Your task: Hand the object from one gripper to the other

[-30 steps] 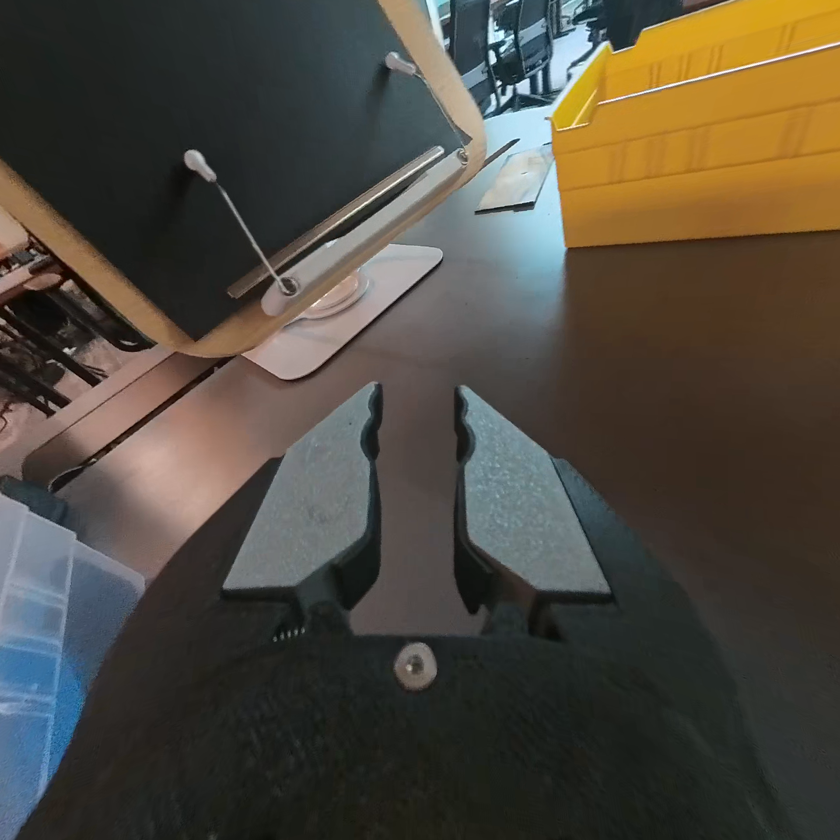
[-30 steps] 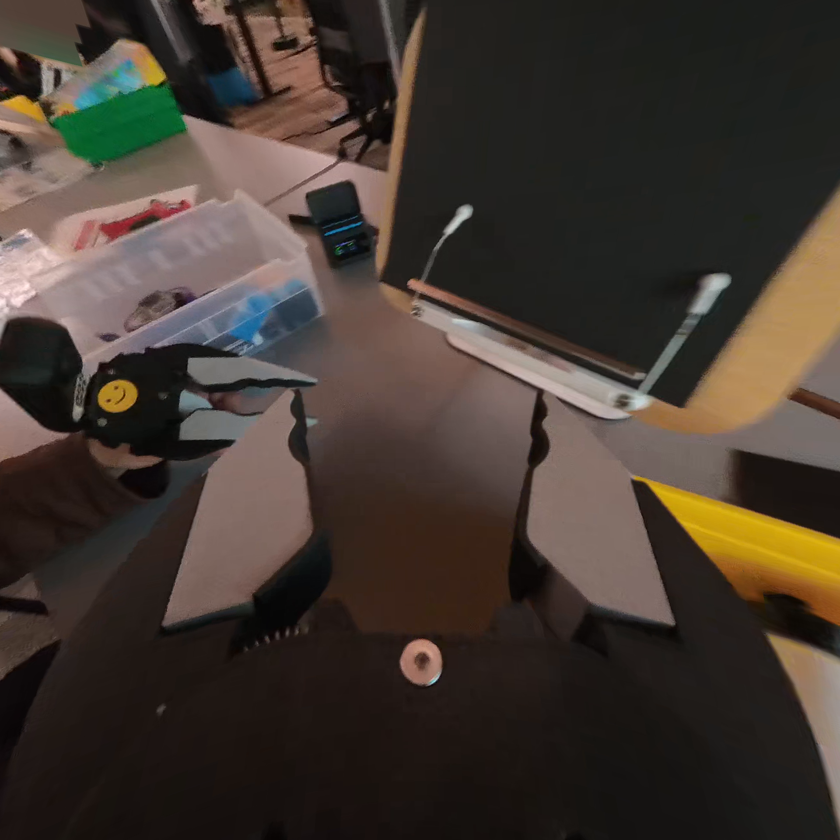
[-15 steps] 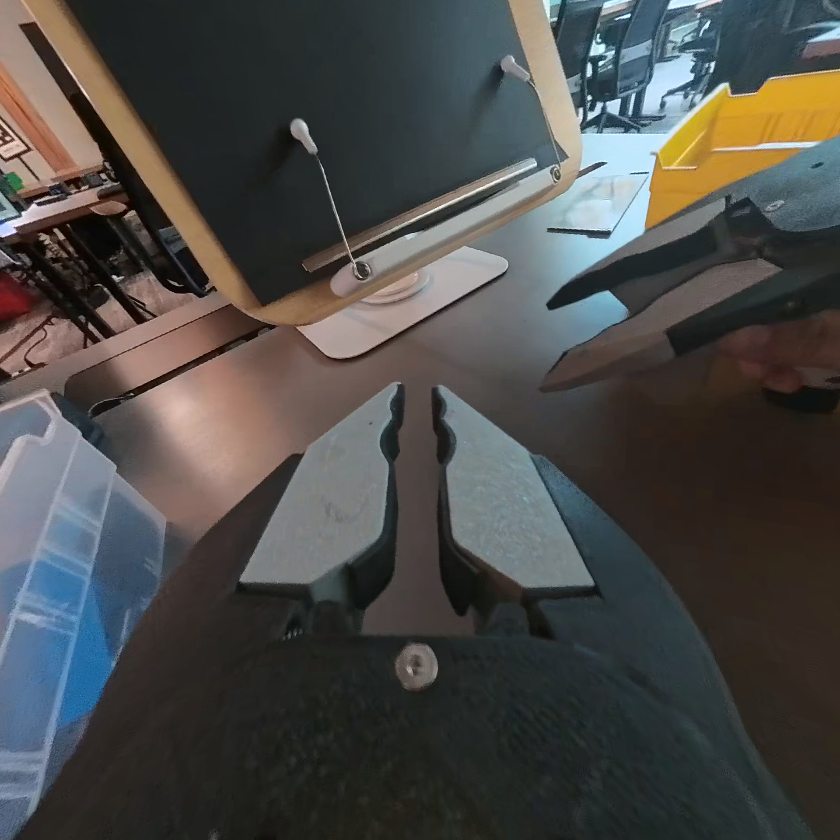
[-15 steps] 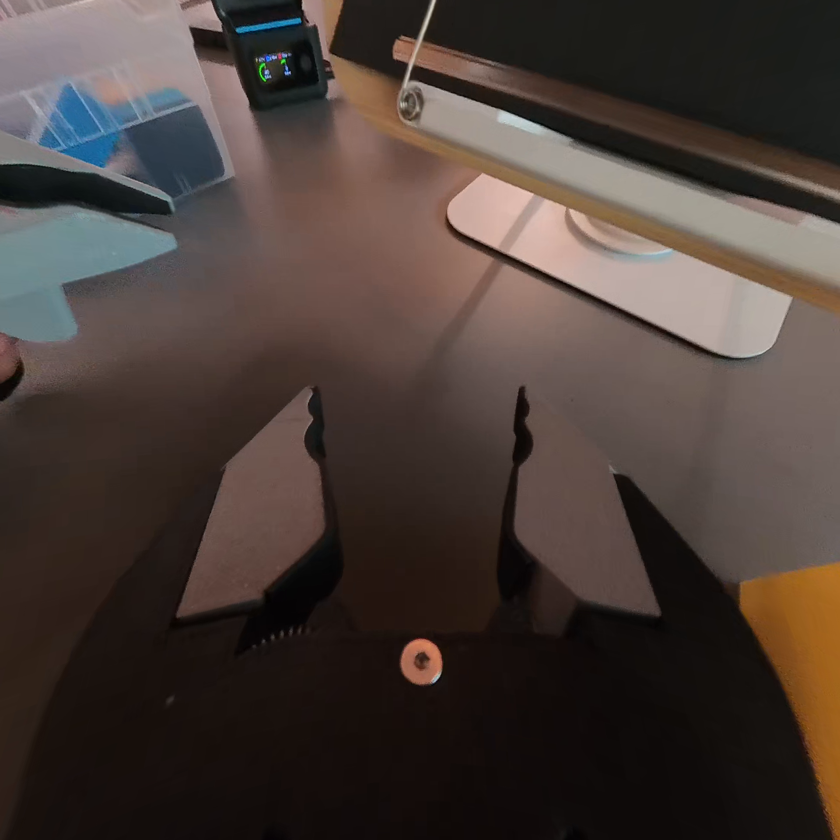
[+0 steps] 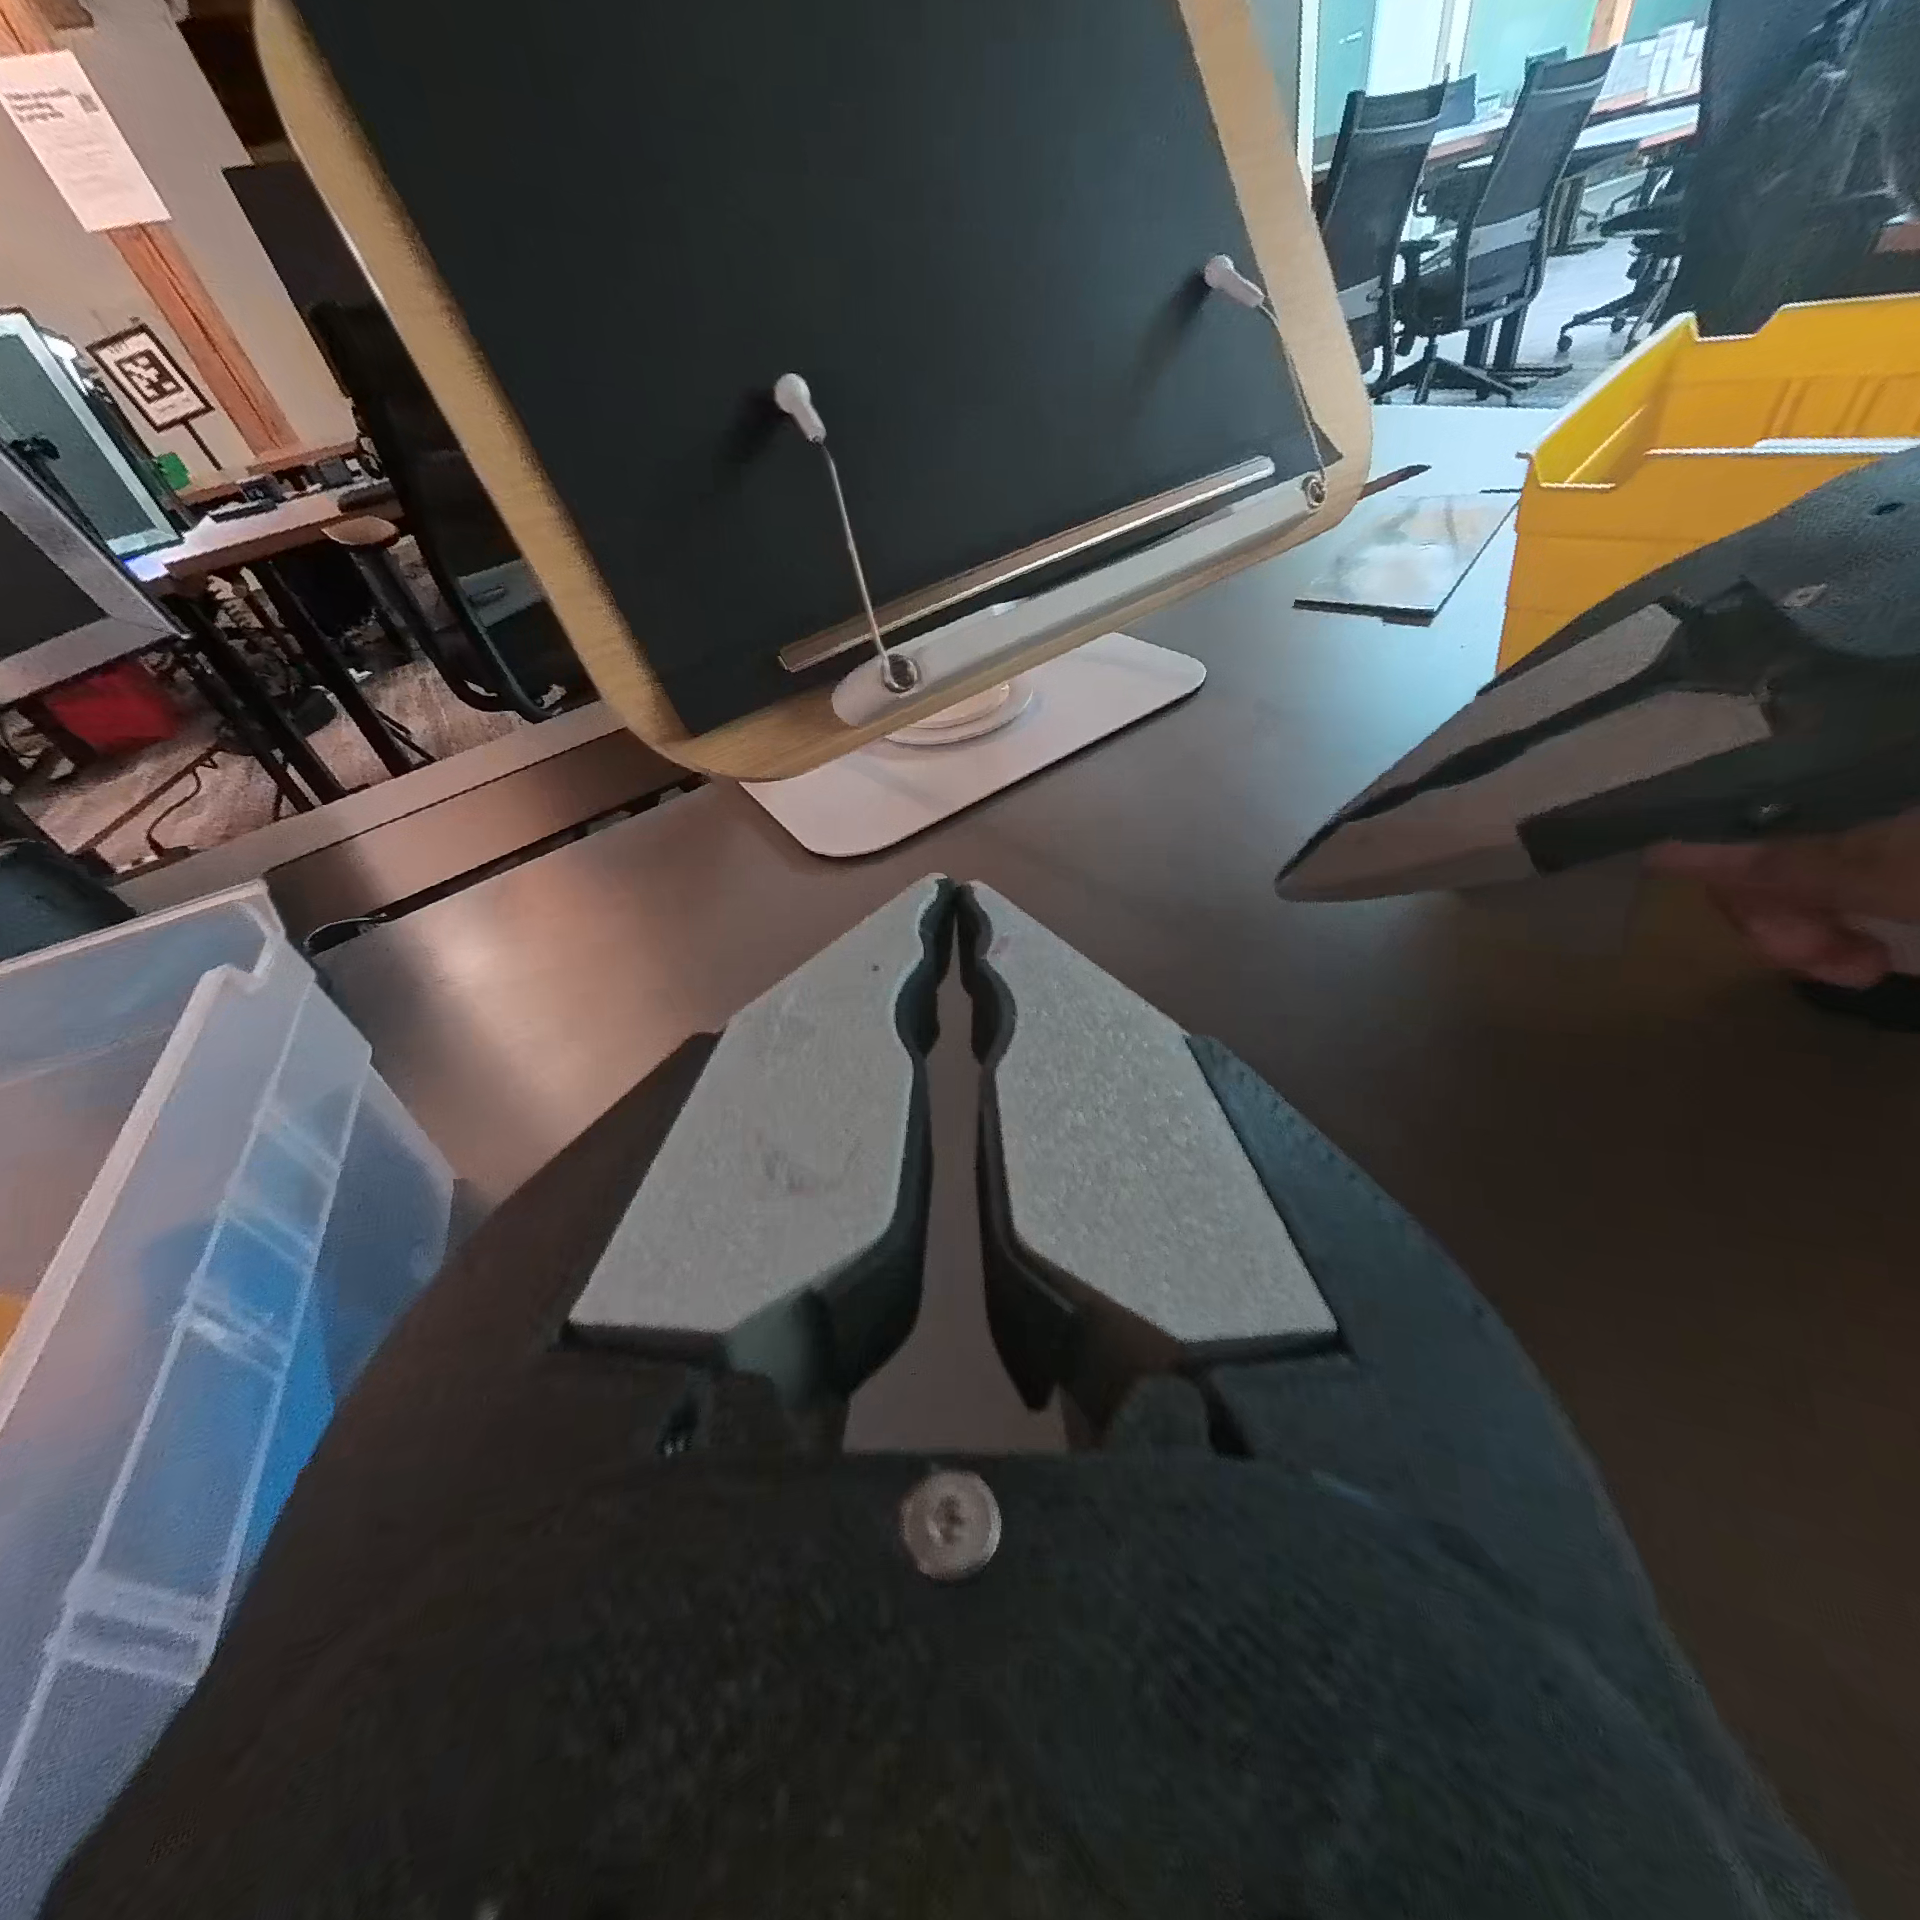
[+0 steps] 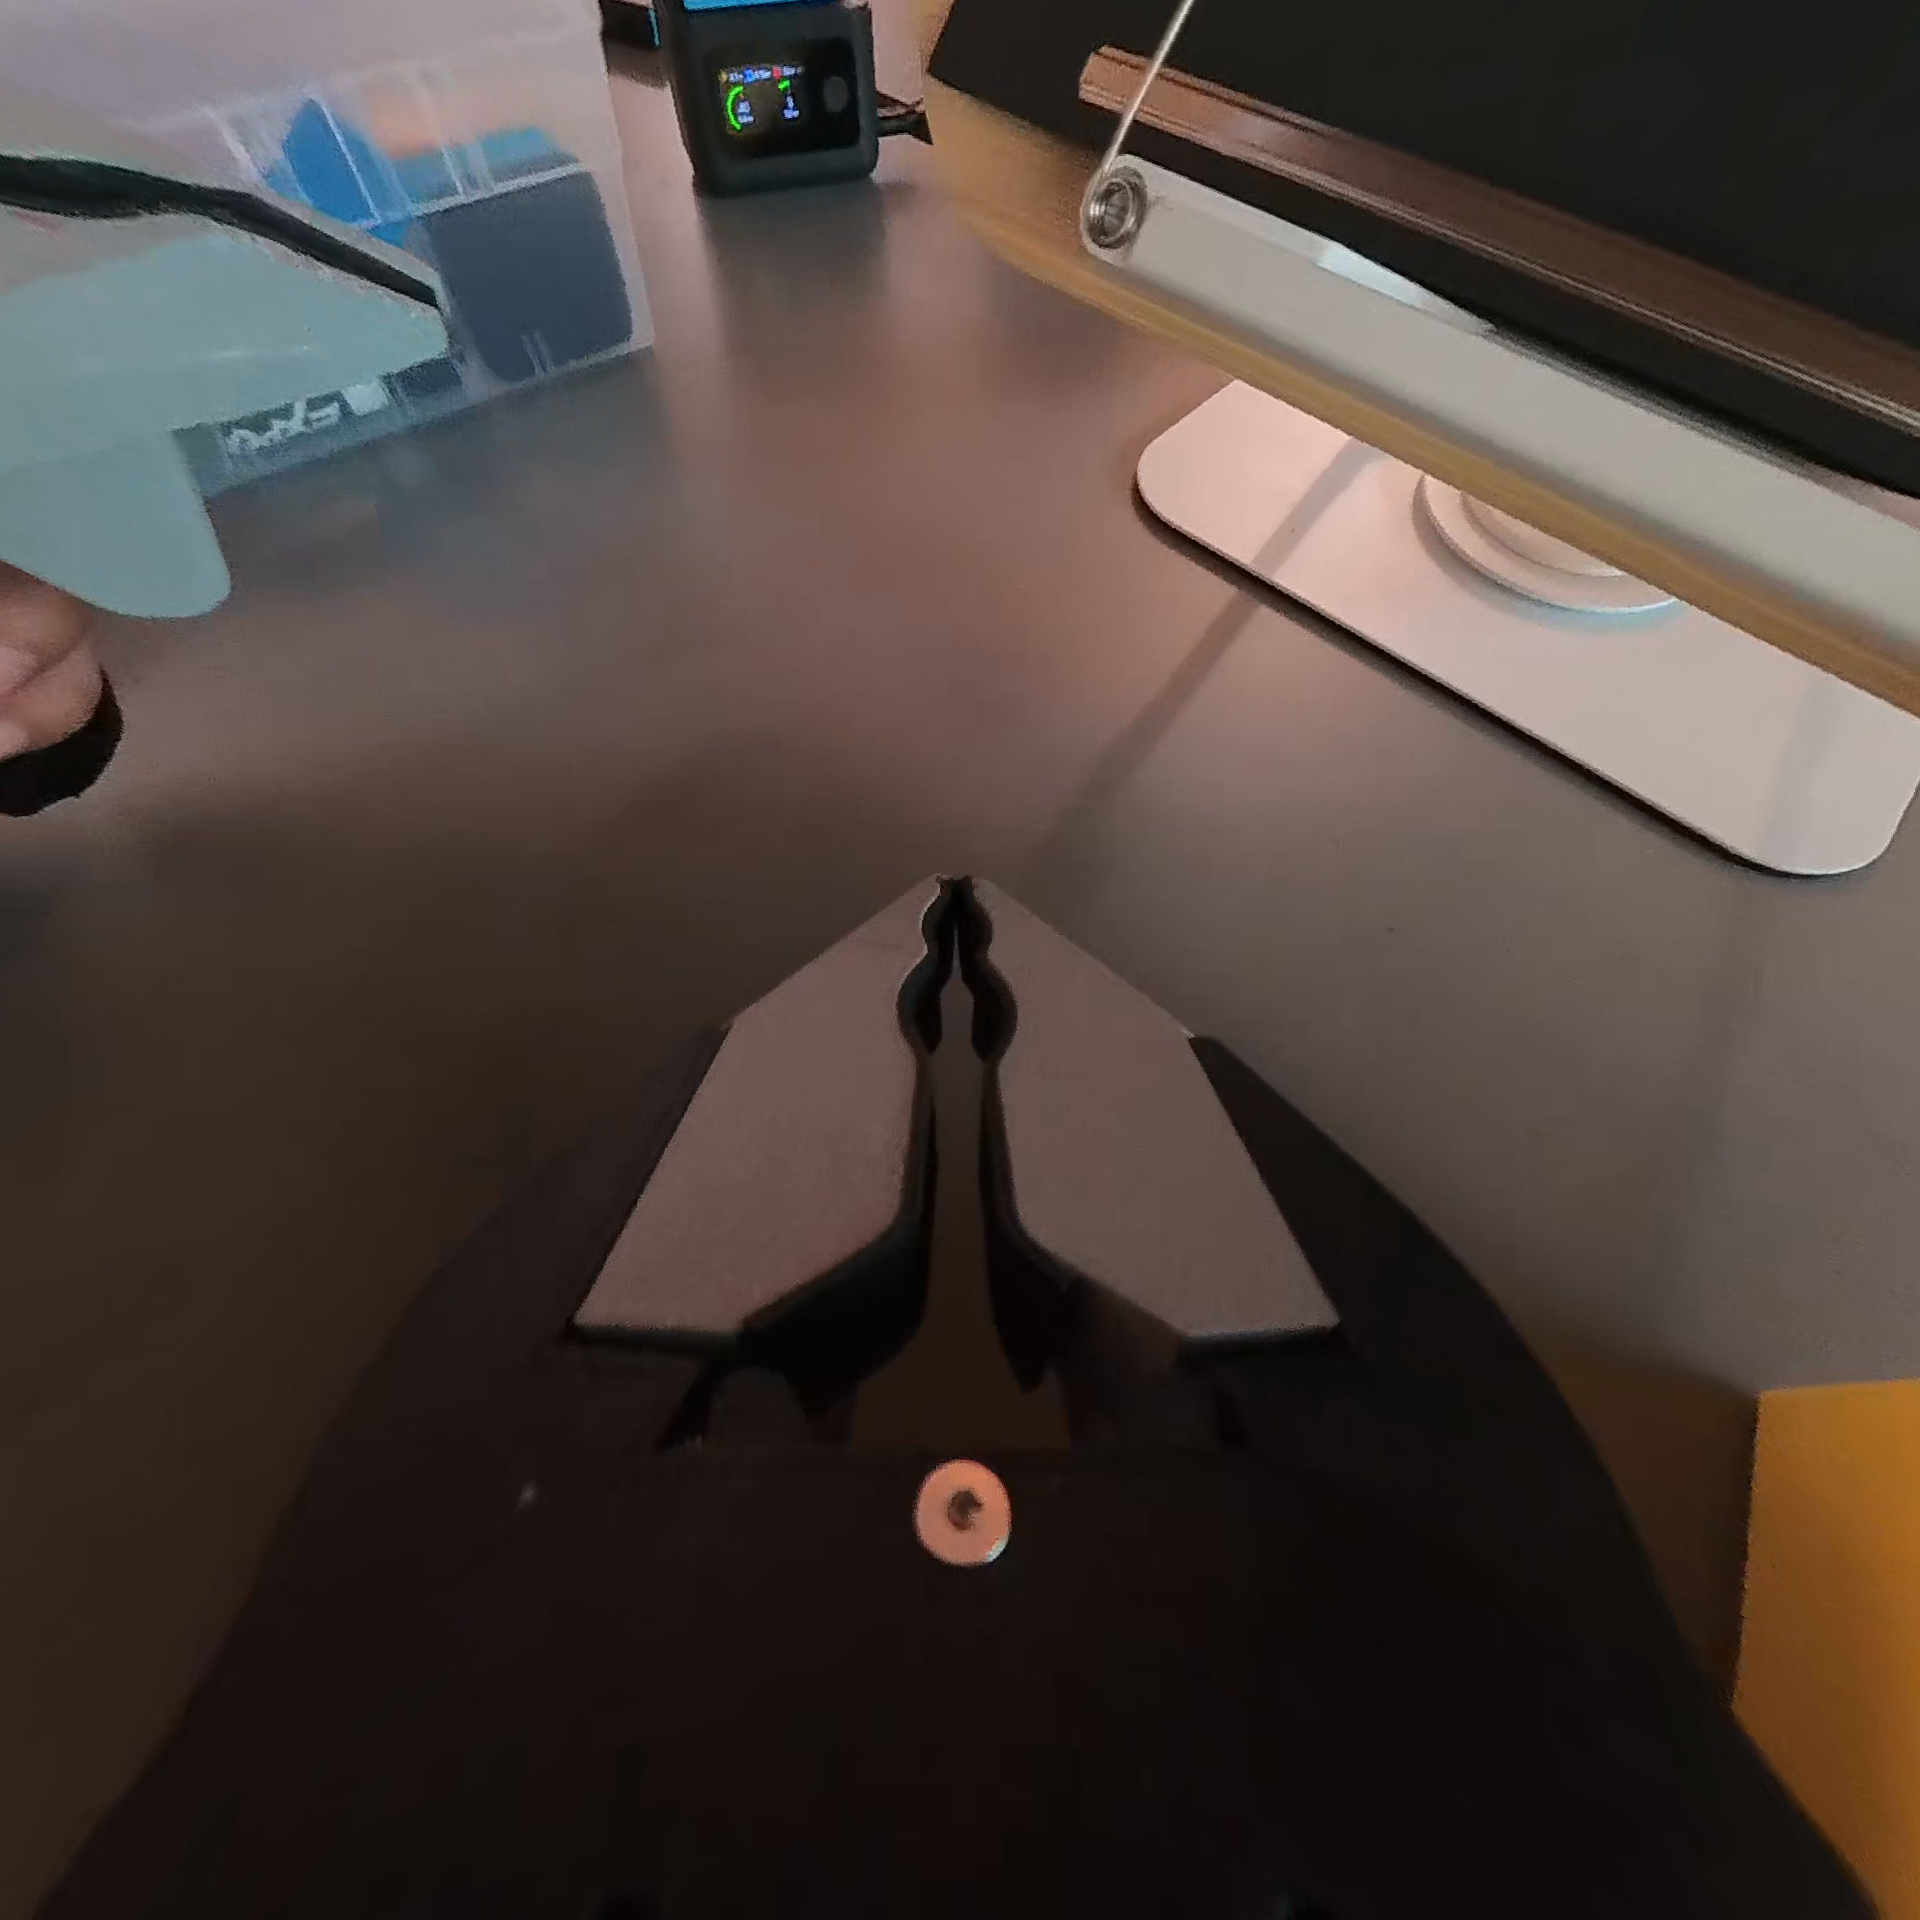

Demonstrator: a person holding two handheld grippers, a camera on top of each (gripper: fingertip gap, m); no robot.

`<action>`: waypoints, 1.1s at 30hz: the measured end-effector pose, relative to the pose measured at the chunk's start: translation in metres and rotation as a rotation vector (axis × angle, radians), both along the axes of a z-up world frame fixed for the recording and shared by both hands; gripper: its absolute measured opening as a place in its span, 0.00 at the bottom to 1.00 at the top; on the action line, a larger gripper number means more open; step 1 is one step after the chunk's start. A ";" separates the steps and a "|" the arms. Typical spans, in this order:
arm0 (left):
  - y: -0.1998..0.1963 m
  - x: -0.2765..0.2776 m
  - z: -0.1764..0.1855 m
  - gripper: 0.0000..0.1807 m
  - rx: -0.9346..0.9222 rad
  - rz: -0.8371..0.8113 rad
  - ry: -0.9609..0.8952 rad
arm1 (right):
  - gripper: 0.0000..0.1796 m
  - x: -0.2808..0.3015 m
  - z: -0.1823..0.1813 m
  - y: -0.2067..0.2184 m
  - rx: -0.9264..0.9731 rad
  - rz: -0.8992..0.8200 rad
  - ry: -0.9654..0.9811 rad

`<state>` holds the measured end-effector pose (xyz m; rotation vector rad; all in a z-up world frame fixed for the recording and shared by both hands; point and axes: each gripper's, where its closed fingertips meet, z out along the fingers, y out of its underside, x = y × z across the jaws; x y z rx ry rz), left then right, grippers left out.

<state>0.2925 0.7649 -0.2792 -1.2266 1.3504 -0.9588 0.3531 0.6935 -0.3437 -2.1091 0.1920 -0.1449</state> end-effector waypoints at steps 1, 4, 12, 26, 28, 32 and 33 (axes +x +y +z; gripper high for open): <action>0.000 -0.001 0.001 0.00 -0.008 -0.005 -0.001 | 0.00 0.000 0.000 0.001 0.000 -0.002 -0.008; -0.004 -0.002 0.000 0.00 -0.046 -0.035 0.010 | 0.00 -0.001 -0.001 0.002 -0.006 0.005 -0.018; -0.020 -0.007 -0.012 0.00 -0.084 -0.097 0.086 | 0.00 0.000 -0.002 0.000 -0.006 0.005 -0.002; 0.066 -0.137 0.111 0.16 0.010 0.021 0.137 | 0.00 -0.007 -0.002 0.004 -0.013 0.045 -0.026; 0.118 -0.145 0.105 0.20 -0.027 0.130 0.194 | 0.01 -0.008 -0.002 0.004 -0.010 0.045 -0.018; 0.178 -0.145 0.068 0.24 -0.153 0.211 0.321 | 0.00 -0.008 -0.001 0.003 -0.004 0.040 -0.016; 0.185 -0.143 0.057 0.24 -0.171 0.218 0.351 | 0.00 -0.008 -0.001 0.002 -0.004 0.040 -0.016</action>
